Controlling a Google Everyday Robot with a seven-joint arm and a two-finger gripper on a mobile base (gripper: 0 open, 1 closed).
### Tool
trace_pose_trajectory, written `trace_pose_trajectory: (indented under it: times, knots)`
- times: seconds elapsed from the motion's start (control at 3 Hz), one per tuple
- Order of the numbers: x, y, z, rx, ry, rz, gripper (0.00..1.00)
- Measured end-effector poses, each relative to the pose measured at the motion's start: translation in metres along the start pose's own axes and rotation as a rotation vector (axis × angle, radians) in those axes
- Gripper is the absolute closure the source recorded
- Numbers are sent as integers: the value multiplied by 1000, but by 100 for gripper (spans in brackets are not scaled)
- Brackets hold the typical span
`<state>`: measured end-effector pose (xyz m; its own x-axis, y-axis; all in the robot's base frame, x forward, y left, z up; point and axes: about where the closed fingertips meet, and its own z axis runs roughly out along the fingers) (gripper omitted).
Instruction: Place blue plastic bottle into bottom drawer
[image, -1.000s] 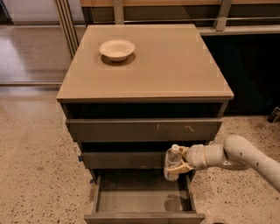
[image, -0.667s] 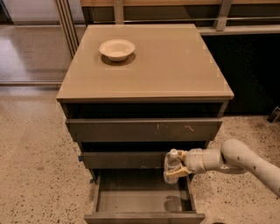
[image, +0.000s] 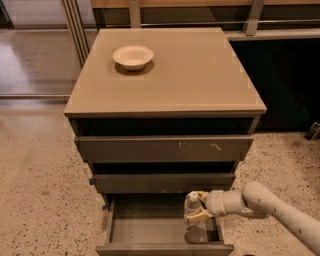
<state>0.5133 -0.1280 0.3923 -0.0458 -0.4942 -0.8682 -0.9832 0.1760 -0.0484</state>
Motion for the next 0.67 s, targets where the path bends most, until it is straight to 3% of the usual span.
trace_pose_trajectory:
  times: [0.33, 0.67]
  knots:
    - [21, 10, 17, -13, -17, 31, 100]
    - [21, 10, 17, -13, -17, 31, 100]
